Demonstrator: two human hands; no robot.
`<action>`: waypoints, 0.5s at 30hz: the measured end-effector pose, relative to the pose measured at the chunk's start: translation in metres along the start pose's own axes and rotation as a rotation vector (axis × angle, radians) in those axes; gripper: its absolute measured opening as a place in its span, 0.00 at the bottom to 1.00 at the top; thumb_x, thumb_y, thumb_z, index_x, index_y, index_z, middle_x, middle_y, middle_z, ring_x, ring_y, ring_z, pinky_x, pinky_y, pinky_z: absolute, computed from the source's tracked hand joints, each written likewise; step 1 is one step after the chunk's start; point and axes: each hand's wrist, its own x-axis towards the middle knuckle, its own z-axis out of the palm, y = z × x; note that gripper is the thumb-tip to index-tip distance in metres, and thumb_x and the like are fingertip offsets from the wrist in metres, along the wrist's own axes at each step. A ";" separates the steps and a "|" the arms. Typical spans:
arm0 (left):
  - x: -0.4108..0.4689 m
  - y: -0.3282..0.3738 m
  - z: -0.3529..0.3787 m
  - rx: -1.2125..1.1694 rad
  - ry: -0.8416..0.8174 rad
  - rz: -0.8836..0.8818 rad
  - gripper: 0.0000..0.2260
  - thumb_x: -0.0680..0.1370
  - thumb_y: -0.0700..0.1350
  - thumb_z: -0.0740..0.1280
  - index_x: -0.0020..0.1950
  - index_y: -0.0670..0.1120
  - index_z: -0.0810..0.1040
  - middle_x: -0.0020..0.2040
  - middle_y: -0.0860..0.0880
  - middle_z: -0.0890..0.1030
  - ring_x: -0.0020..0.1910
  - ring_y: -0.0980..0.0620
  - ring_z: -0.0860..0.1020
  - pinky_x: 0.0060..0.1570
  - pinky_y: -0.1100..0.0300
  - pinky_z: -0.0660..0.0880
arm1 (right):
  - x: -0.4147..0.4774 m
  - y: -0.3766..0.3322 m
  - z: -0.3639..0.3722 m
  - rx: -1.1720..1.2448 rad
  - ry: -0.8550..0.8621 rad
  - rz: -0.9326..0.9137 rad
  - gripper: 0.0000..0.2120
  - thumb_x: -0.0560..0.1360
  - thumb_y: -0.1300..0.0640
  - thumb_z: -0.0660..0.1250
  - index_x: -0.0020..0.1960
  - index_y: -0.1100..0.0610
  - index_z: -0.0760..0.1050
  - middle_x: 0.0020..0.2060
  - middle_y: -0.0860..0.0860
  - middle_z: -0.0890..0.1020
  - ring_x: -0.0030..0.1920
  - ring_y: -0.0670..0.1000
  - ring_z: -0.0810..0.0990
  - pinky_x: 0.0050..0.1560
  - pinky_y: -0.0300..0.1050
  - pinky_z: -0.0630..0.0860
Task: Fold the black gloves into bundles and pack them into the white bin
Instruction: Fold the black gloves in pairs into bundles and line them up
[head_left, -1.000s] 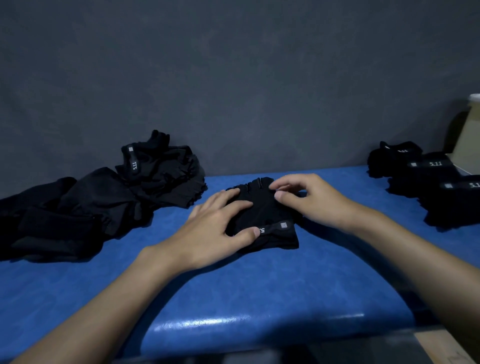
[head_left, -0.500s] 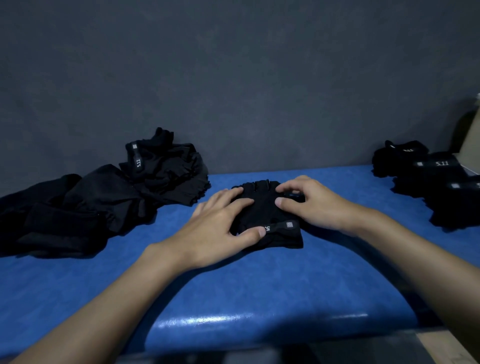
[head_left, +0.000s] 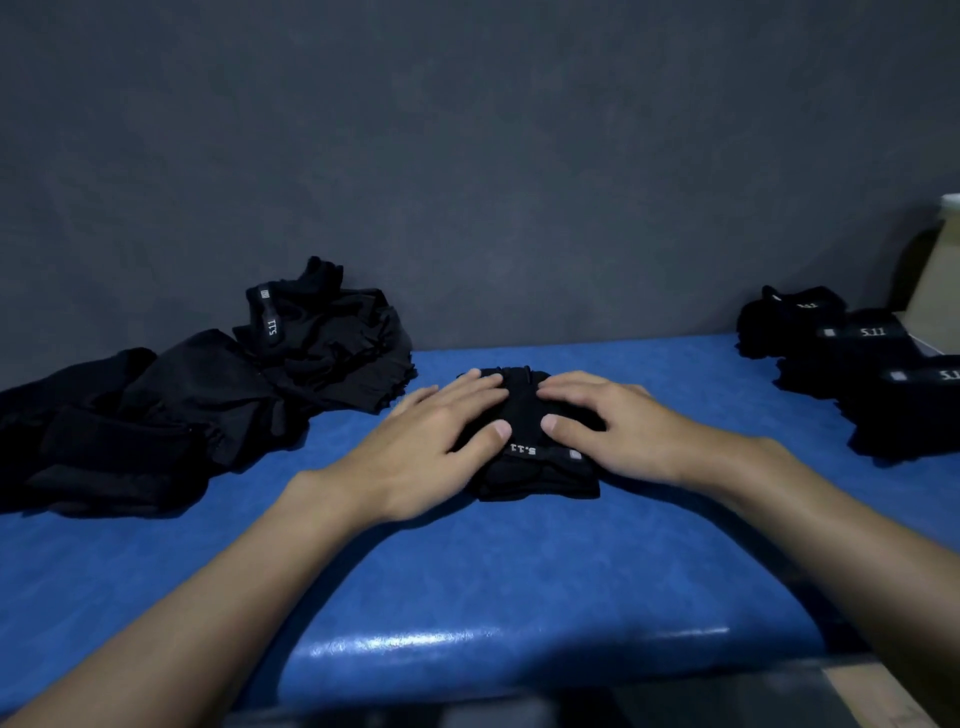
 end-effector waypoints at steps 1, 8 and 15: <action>-0.001 -0.001 0.000 0.040 -0.030 -0.005 0.37 0.74 0.68 0.42 0.78 0.54 0.63 0.80 0.60 0.58 0.78 0.65 0.49 0.78 0.51 0.52 | -0.001 0.000 0.000 -0.038 -0.034 0.001 0.24 0.80 0.43 0.57 0.74 0.49 0.66 0.74 0.42 0.66 0.73 0.43 0.63 0.74 0.52 0.57; -0.005 -0.005 -0.003 0.202 -0.128 -0.017 0.40 0.72 0.71 0.38 0.81 0.56 0.55 0.81 0.61 0.51 0.78 0.65 0.46 0.78 0.52 0.49 | -0.005 0.004 -0.001 -0.205 -0.279 0.060 0.28 0.81 0.38 0.42 0.79 0.42 0.43 0.77 0.35 0.44 0.77 0.39 0.41 0.77 0.52 0.37; -0.004 -0.008 -0.001 0.134 -0.102 -0.006 0.39 0.73 0.72 0.41 0.80 0.56 0.58 0.81 0.61 0.52 0.78 0.66 0.46 0.78 0.52 0.49 | -0.016 0.004 -0.006 0.008 0.043 -0.052 0.23 0.81 0.43 0.56 0.74 0.48 0.66 0.75 0.39 0.61 0.77 0.38 0.50 0.77 0.55 0.50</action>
